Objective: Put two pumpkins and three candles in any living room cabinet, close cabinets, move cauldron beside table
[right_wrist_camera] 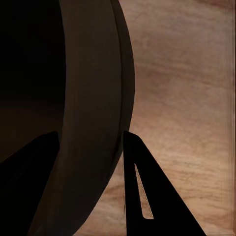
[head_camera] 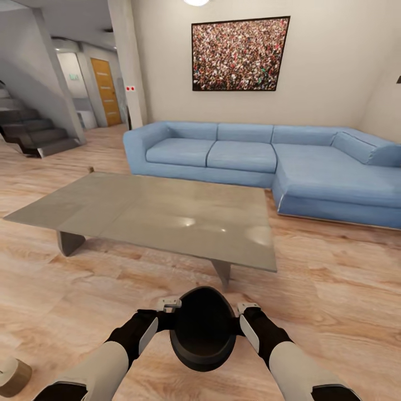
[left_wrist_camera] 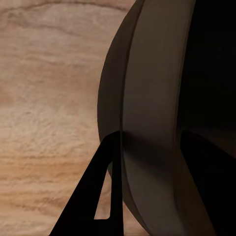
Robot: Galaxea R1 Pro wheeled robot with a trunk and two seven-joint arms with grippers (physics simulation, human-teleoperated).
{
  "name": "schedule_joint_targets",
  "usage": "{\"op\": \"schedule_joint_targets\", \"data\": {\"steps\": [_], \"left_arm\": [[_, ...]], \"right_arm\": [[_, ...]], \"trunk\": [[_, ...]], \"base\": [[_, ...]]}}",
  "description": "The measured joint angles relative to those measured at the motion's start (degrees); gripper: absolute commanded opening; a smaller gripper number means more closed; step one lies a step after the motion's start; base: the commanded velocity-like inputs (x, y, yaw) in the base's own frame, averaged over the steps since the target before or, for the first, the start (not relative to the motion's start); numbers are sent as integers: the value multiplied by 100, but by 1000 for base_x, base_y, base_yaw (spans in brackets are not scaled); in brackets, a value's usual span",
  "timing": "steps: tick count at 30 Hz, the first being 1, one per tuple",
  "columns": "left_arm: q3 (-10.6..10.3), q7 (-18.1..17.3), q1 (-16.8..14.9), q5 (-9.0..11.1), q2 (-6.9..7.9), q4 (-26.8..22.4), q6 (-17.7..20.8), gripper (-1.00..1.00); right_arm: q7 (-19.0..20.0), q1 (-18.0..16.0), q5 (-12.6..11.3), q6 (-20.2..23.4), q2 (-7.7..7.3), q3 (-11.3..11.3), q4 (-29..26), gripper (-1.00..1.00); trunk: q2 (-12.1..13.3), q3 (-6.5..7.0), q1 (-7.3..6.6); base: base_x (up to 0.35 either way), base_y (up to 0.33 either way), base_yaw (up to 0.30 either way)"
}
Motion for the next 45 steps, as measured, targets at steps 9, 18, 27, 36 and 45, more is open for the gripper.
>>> {"op": "schedule_joint_targets", "data": {"steps": [9, 18, 27, 36, 45], "left_arm": [[0, 13, 0, 1, -8, 0, 1, -100], [1, 31, 0, 1, -19, -1, 1, -100], [4, 30, 1, -2, -19, -2, 2, -100], [3, 30, 2, -3, -19, 2, 5, -100], [2, 32, 1, -3, -19, -2, 5, -100]], "right_arm": [[11, 0, 1, 1, -7, 0, -1, -100], [36, 0, 1, 1, -21, 2, 0, -100], [36, -1, 2, 2, -21, 5, -1, -100], [40, 0, 5, 2, -21, 2, 6, -100], [39, 0, 4, 0, -21, 1, 3, -100]], "trunk": [[0, 40, 0], [0, 77, -1], [0, 82, 0], [-78, 46, 44], [-402, -119, 223]], "base": [[3, 0, -267], [76, 0, -198], [86, 0, -16], [5, 0, -1], [0, 0, 0]]}}
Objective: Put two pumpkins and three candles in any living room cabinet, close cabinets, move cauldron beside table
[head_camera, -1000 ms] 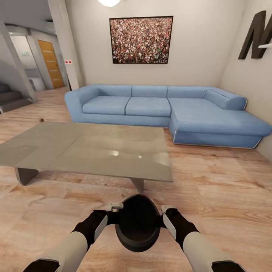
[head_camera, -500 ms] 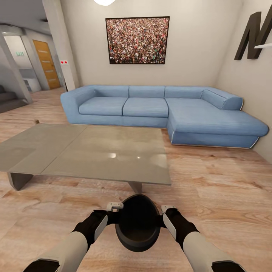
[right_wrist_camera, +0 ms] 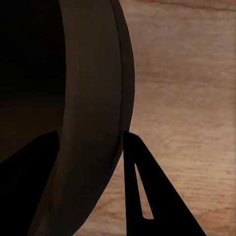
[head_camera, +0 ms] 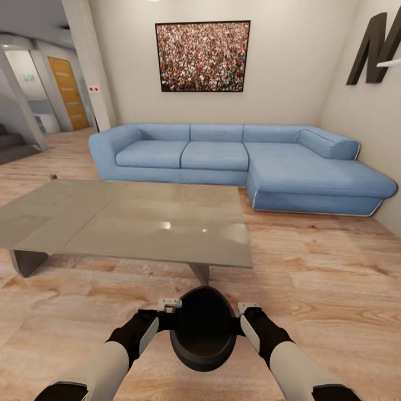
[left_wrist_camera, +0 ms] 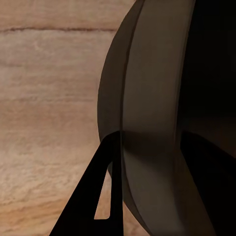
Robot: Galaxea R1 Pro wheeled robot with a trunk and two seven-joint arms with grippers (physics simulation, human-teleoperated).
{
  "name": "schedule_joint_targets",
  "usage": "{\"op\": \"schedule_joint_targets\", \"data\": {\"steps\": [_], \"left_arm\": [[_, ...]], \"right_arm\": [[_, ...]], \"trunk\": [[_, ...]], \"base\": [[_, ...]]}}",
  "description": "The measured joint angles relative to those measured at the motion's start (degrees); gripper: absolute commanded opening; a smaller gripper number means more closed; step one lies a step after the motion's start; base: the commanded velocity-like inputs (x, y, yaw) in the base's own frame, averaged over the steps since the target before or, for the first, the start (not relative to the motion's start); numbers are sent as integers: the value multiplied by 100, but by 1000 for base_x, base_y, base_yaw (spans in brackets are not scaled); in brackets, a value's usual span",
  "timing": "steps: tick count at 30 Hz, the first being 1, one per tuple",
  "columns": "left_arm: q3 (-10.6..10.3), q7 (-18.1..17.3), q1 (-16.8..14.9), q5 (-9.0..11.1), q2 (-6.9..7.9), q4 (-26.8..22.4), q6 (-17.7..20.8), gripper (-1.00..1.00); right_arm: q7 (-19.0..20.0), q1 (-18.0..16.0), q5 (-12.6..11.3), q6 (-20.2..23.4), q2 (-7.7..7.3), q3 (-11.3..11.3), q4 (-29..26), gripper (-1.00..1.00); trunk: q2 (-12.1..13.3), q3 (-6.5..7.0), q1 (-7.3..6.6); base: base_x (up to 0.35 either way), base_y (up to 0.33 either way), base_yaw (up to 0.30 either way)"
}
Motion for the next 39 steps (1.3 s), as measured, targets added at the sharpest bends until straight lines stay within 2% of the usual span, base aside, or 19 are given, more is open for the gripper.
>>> {"op": "schedule_joint_targets", "data": {"steps": [8, 20, 32, 39], "left_arm": [[1, -1, 0, 0, 0, 0, 0, -100], [-2, 1, -1, 2, 0, -6, -3, -100], [-3, -5, -1, 4, 4, -10, -3, -100], [-2, -1, 0, 3, 1, -6, -4, -100]], "right_arm": [[-1, 0, 0, 1, 0, 2, -2, -100], [-2, 0, -5, -5, 0, 3, -4, -100], [-12, 0, -8, -4, 4, 8, -11, -100], [-3, 0, -6, -5, 0, 6, -6, -100]], "trunk": [[-11, -177, 21], [-11, -178, 20], [-12, -178, 19], [-11, -178, 20]], "base": [[0, 0, 0], [4, 0, 0], [160, 30, 0], [33, 3, 0]]}}
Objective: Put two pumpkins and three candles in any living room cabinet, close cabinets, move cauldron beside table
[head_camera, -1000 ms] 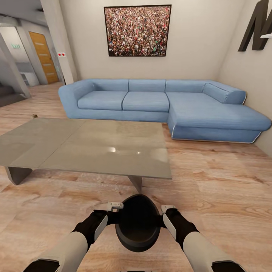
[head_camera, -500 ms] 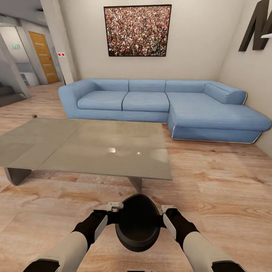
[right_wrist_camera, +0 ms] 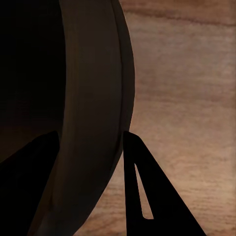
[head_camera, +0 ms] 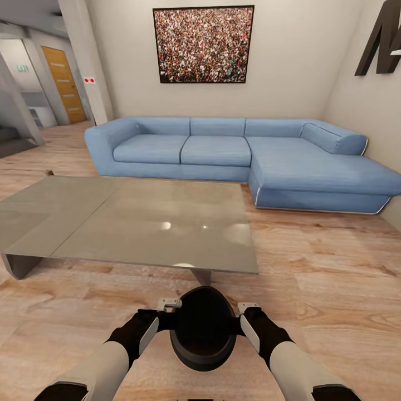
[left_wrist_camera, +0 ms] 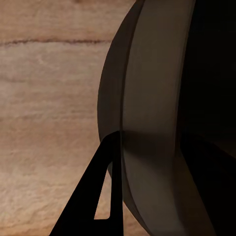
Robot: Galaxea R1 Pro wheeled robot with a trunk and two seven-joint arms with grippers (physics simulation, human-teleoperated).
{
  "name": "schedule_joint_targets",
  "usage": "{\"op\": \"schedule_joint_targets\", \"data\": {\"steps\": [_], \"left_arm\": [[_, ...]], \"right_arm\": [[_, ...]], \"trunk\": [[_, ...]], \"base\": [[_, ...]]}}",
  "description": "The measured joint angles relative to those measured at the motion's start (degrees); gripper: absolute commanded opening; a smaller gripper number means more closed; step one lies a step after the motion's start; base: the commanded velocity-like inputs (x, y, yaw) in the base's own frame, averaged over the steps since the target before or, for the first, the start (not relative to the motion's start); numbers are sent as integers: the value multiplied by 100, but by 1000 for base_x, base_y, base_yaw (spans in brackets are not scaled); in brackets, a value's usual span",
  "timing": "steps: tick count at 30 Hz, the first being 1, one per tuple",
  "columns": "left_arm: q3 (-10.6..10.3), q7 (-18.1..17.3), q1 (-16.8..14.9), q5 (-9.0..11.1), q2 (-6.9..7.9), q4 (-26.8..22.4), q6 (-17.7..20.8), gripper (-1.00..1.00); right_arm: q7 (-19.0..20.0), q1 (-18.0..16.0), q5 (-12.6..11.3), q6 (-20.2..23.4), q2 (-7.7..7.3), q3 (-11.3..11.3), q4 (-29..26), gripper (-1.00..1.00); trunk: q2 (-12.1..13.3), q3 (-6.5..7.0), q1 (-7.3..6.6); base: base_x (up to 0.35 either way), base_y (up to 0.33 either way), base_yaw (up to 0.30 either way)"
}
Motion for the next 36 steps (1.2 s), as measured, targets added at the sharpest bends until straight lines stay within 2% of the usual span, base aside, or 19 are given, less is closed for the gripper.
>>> {"op": "schedule_joint_targets", "data": {"steps": [18, 28, 36], "left_arm": [[0, 0, 0, 0, 0, 0, 0, -100], [-2, 0, 1, -1, 0, 2, 3, -100], [-2, 0, 0, 2, 0, -1, 0, -100]], "right_arm": [[0, 0, 0, 0, 0, 0, -1, -100], [3, 3, 1, -1, 0, -2, 0, -100], [0, 2, -1, 0, 0, 0, -4, -100]], "trunk": [[0, 0, 0], [-13, -221, 26], [-13, -222, 26]], "base": [[19, 0, 0], [0, 0, 0], [0, 0, 0]]}}
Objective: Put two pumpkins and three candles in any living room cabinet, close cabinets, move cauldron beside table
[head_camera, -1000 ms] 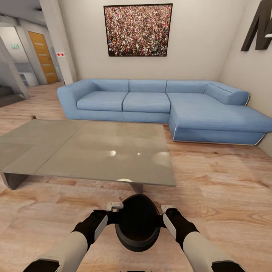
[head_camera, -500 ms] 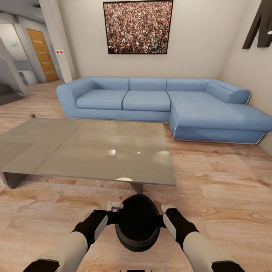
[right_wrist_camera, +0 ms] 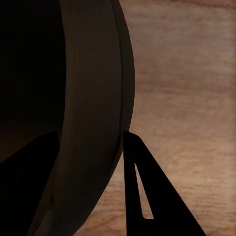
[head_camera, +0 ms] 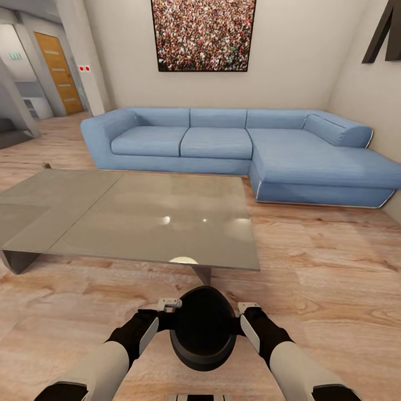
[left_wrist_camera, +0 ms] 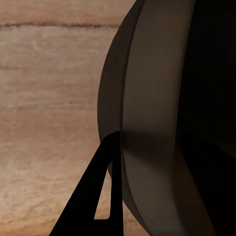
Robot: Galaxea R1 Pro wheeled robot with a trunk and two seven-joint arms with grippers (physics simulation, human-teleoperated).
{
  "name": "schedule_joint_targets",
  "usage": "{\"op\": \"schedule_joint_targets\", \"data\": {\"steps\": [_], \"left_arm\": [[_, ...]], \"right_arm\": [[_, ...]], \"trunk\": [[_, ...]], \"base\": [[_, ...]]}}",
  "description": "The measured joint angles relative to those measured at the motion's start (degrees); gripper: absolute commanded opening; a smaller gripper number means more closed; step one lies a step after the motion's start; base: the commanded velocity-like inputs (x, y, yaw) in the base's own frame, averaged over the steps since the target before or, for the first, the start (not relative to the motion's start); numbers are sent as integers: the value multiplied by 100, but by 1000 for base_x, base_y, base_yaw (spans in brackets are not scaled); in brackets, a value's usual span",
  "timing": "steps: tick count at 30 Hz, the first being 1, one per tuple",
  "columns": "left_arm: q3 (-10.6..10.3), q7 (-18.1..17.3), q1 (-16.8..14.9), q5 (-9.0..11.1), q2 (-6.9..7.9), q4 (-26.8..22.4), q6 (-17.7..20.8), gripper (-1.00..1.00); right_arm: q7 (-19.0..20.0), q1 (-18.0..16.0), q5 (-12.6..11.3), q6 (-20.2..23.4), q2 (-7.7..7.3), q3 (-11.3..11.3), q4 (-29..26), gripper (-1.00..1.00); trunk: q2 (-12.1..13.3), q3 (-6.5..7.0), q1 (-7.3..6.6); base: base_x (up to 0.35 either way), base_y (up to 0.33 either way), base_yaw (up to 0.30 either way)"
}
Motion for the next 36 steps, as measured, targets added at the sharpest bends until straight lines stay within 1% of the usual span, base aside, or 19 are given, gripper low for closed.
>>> {"op": "schedule_joint_targets", "data": {"steps": [12, 26, 31, 32, 36], "left_arm": [[0, -12, -1, 1, 8, -3, 0, -100], [1, 0, 0, -1, 0, 0, 0, -100], [1, -3, -1, 3, 2, -7, -1, -100], [19, -31, -7, -22, 8, -28, 9, -100], [14, -11, -7, -24, 2, -69, 2, -100]], "right_arm": [[-19, -2, -2, 1, 9, 1, -3, -100], [0, -1, 0, 0, 0, 0, 1, -100], [-8, -2, -5, 1, 2, 5, -9, -100], [-35, 0, 0, 64, 13, 14, -74, -100], [-28, -12, -5, 33, 8, 12, -78, -100]], "trunk": [[0, 0, -1], [0, 0, 0], [-7, -110, 13], [-10, -132, 12], [-16, -217, -36]], "base": [[126, 56, 0], [12, 3, 0], [0, 0, 0], [0, 0, 0], [0, 0, 0]]}}
